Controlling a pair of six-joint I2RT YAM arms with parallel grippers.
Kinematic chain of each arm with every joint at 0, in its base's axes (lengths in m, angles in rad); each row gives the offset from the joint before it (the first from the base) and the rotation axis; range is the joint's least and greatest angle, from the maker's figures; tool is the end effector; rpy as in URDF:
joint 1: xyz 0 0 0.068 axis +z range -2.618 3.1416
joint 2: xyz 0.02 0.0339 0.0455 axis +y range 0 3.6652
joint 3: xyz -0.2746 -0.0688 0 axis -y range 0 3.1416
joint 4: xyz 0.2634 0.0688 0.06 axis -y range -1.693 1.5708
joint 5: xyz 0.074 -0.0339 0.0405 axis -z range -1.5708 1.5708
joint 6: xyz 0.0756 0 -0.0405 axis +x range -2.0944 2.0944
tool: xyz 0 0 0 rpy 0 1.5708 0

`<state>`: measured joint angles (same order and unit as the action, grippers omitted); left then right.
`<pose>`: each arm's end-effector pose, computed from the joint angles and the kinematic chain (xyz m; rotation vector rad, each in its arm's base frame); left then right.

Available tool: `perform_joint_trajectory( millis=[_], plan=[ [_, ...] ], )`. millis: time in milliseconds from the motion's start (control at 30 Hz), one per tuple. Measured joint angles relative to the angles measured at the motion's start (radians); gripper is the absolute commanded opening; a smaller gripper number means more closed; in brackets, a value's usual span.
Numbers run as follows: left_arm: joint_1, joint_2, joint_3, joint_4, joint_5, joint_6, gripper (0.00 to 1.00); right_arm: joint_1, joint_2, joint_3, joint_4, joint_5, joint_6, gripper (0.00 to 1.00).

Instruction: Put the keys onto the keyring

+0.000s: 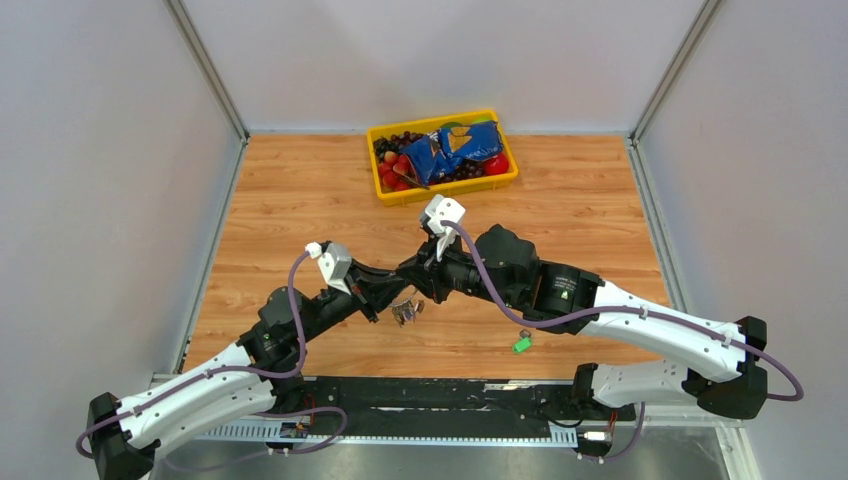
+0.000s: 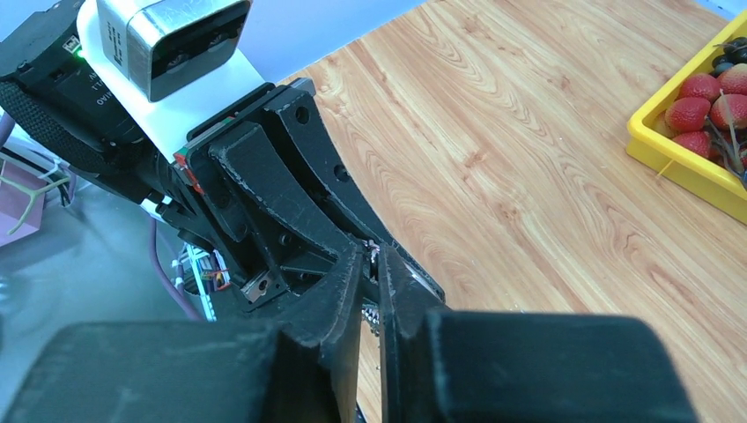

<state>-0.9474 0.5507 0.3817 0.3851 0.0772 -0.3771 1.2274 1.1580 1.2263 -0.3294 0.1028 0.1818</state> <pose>0.1130 -0.1671 0.3041 0.4755 1.3741 -1.1546 0.1126 0.2918 0.4044 -0.8949 1.7051 0.8816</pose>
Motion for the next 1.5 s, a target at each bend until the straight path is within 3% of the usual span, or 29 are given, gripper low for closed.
perform_joint_trajectory(
  millis=[67,233,400,733,1500],
  plan=[
    [0.000,-0.001,0.000,0.000,0.000,0.000,0.01,0.000,0.000,0.000,0.002,0.001,0.000,0.00],
    [0.000,-0.006,0.000,0.000,0.001,0.000,0.00,0.000,0.000,0.000,0.006,0.001,0.000,0.00],
    [0.000,-0.011,0.000,-0.002,0.007,0.000,0.19,0.000,0.000,0.000,0.006,0.000,0.002,0.00],
    [0.000,-0.060,-0.001,-0.011,0.024,0.080,0.40,0.003,0.078,0.120,-0.090,-0.004,0.081,0.00],
    [0.000,-0.051,-0.013,-0.028,0.021,0.219,0.43,0.003,0.118,0.231,-0.318,0.064,0.162,0.00]
  ],
)
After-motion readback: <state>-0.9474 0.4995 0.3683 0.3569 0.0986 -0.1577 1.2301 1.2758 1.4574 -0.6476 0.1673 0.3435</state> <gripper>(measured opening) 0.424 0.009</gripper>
